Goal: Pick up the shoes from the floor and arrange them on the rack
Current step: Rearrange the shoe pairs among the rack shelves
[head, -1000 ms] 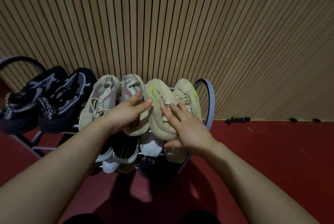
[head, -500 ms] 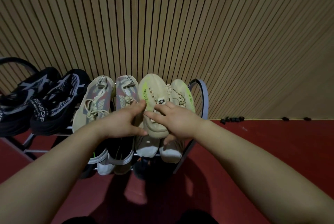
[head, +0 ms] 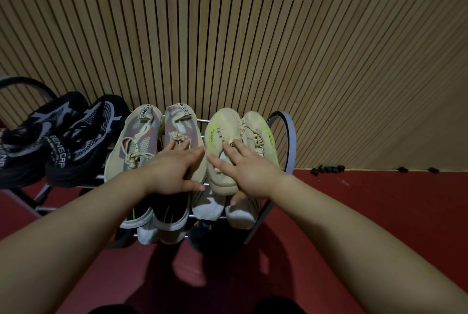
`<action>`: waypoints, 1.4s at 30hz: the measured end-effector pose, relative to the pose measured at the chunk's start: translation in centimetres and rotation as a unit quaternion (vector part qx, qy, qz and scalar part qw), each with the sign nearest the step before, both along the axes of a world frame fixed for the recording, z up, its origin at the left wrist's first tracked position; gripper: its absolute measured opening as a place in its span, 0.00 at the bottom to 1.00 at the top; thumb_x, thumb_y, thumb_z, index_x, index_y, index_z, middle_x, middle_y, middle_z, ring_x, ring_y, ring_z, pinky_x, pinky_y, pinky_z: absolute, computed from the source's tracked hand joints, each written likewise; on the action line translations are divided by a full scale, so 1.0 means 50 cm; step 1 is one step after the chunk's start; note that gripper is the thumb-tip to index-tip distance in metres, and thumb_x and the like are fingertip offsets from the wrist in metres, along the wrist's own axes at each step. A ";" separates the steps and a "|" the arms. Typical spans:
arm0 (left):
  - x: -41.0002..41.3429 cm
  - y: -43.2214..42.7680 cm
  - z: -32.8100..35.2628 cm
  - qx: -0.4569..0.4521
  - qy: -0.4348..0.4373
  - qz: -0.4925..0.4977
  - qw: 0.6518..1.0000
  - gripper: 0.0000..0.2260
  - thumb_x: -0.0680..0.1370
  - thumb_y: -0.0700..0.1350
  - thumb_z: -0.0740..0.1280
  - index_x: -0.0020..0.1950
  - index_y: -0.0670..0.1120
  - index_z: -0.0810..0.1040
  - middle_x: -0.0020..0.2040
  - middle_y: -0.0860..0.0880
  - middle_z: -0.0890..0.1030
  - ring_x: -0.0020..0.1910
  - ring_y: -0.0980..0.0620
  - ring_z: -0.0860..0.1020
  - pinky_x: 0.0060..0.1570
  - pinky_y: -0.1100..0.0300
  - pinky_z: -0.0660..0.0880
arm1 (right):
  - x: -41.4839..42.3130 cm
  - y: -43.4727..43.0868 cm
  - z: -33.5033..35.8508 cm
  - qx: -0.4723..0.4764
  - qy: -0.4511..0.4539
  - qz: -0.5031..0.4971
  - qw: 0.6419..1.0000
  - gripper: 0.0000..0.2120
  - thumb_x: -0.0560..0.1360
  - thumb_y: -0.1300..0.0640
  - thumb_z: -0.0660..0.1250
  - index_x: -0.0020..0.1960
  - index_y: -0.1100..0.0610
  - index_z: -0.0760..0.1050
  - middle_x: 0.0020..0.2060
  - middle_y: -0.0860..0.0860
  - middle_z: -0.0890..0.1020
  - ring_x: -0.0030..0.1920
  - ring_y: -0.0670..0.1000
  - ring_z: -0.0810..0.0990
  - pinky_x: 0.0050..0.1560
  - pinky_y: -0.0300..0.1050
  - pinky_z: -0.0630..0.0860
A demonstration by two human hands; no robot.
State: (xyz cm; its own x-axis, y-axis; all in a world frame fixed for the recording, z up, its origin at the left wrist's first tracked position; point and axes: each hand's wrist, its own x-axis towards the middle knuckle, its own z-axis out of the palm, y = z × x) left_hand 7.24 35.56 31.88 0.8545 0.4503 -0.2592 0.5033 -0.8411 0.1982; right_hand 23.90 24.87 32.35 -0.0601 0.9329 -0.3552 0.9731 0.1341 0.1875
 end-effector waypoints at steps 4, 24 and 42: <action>0.003 0.014 -0.011 0.048 0.062 -0.033 0.996 0.44 0.74 0.63 0.62 0.77 0.45 0.41 0.78 0.47 0.46 0.77 0.48 0.42 0.73 0.53 0.38 | 0.004 0.009 -0.008 -0.009 -0.003 0.027 1.000 0.49 0.73 0.39 0.64 0.77 0.60 0.38 0.77 0.60 0.46 0.76 0.59 0.45 0.75 0.52 0.52; 0.057 -0.032 -0.024 0.071 0.065 -0.016 0.995 0.51 0.70 0.71 0.58 0.76 0.42 0.37 0.78 0.43 0.40 0.76 0.46 0.40 0.73 0.49 0.36 | 0.049 -0.010 0.010 0.000 0.007 -0.097 0.995 0.52 0.70 0.28 0.58 0.77 0.58 0.37 0.77 0.56 0.42 0.77 0.53 0.40 0.68 0.52 0.25; 0.087 0.000 0.005 0.123 0.074 -0.073 0.987 0.48 0.69 0.72 0.59 0.77 0.42 0.49 0.78 0.45 0.55 0.76 0.49 0.53 0.73 0.55 0.45 | 0.049 0.032 0.021 -0.068 -0.057 -0.072 0.993 0.45 0.74 0.32 0.55 0.77 0.59 0.43 0.77 0.57 0.45 0.77 0.54 0.43 0.68 0.64 0.28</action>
State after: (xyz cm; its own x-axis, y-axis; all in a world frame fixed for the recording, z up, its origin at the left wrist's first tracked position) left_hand 11.59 35.54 32.14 0.8763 0.3893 -0.2838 0.3808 -0.9206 -0.0871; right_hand 26.35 26.47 33.38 0.1184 0.8718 -0.4753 0.9573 0.0270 0.2880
